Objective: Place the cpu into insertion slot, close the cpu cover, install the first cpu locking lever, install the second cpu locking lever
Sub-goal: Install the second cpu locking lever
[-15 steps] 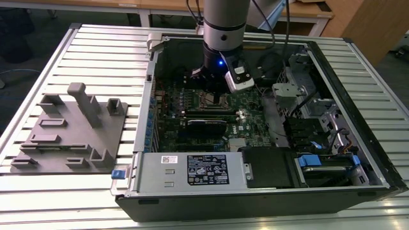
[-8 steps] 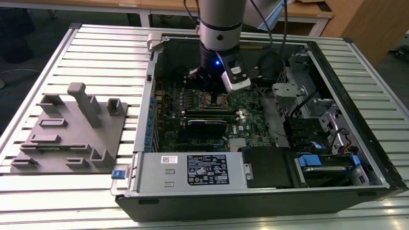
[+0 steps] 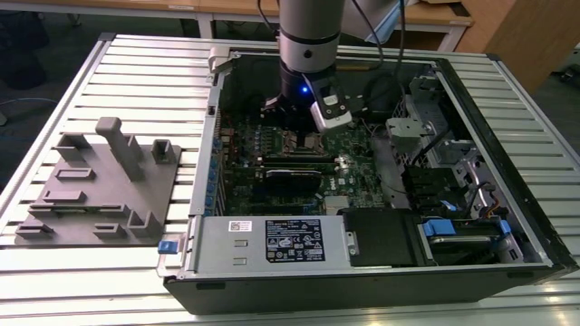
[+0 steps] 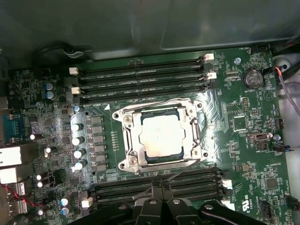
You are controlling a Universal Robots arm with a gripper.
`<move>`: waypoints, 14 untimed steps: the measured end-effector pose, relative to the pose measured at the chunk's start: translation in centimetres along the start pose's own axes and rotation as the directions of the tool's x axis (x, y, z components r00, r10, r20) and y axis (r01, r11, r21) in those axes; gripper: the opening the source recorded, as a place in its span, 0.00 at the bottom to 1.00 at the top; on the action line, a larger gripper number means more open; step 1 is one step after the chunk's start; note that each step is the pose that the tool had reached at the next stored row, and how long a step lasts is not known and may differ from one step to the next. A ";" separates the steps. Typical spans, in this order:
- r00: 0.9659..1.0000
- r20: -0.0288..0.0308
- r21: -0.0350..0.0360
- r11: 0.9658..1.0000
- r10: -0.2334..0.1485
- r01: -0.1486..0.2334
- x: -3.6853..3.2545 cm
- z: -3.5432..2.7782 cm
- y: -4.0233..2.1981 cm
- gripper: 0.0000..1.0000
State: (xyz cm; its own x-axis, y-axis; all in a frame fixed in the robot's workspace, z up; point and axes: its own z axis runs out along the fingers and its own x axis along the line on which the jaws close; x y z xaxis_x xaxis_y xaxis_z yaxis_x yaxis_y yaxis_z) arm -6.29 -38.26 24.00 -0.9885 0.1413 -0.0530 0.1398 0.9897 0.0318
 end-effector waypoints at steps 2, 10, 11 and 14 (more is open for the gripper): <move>1.000 -0.001 -0.006 1.000 0.000 0.000 0.06 0.02 0.00 0.10; 1.000 -0.002 -0.017 1.000 0.001 -0.001 0.19 0.20 -0.02 0.10; 1.000 -0.002 -0.017 1.000 0.001 -0.001 0.21 0.25 -0.03 0.10; 1.000 -0.003 -0.017 1.000 0.001 -0.001 0.22 0.27 -0.03 0.10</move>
State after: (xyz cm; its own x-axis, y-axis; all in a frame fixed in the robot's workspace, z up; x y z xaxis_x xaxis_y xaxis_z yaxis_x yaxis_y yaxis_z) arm -6.50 -38.25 23.72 -0.9886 0.1421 -0.0505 0.1396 0.9890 0.0490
